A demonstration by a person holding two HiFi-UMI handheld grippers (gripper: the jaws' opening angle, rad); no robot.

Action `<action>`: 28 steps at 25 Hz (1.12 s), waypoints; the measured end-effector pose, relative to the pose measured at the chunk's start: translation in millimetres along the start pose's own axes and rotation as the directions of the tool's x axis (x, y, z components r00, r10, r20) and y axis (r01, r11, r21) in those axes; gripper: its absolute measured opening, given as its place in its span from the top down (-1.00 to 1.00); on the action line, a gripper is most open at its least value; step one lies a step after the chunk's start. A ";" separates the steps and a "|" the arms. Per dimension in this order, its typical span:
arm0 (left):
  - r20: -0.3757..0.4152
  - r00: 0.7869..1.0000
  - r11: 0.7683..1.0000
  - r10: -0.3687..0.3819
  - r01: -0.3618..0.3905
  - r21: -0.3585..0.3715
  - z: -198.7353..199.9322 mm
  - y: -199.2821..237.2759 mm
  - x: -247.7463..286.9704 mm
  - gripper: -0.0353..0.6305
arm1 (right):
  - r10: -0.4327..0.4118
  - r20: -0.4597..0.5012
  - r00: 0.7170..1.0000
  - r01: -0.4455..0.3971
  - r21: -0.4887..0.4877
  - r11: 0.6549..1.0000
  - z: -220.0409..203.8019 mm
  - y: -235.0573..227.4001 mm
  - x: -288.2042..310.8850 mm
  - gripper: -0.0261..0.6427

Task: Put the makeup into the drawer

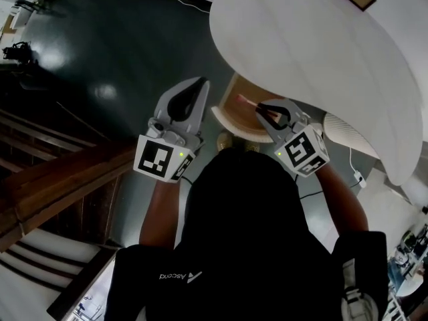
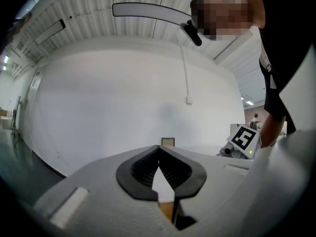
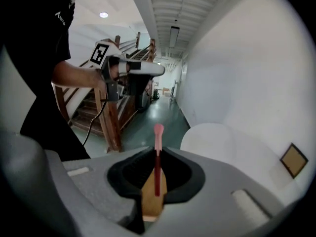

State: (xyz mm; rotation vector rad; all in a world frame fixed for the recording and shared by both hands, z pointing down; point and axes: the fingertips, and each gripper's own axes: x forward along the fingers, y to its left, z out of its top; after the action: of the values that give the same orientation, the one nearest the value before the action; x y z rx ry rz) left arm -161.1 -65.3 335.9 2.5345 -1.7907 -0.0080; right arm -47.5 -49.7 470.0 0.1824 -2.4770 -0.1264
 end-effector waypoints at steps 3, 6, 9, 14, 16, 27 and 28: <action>-0.016 1.000 1.000 0.024 -0.024 -0.003 -4.5 3.8 -7.9 0.86 | 0.048 -0.066 0.997 -0.052 -0.059 0.997 -26.1 10.5 23.7 0.77; -0.031 0.998 0.999 0.047 -0.047 -0.004 -9.5 7.3 -15.4 0.86 | 0.090 -0.140 0.986 -0.105 -0.100 0.989 -54.3 19.1 46.7 0.77; -0.045 0.997 0.998 0.068 -0.068 -0.004 -14.5 9.9 -21.6 0.86 | 0.119 -0.197 0.973 -0.143 -0.113 0.983 -79.4 22.9 66.3 0.77; -0.072 0.992 0.995 0.101 -0.101 -0.002 -21.2 13.1 -27.0 0.86 | 0.147 -0.268 0.952 -0.185 -0.125 0.975 -113.0 20.3 91.9 0.77; -0.083 0.990 0.993 0.114 -0.115 -0.002 -23.4 15.3 -28.9 0.86 | 0.152 -0.295 0.943 -0.198 -0.131 0.971 -124.3 17.0 101.1 0.77; -0.129 0.972 0.980 0.198 -0.200 -0.002 -39.9 30.7 -49.5 0.86 | 0.188 -0.459 0.868 -0.291 -0.164 0.943 -177.2 19.8 167.4 0.77; -0.133 0.970 0.979 0.204 -0.206 0.000 -41.0 31.8 -50.7 0.86 | 0.195 -0.472 0.860 -0.303 -0.165 0.939 -181.3 21.2 173.1 0.77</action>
State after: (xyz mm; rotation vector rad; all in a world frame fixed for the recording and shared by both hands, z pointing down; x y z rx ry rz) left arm -206.9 -27.0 377.1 2.2688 -1.9809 0.1493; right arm -74.1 -65.2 719.7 -0.1968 -1.9782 -0.2353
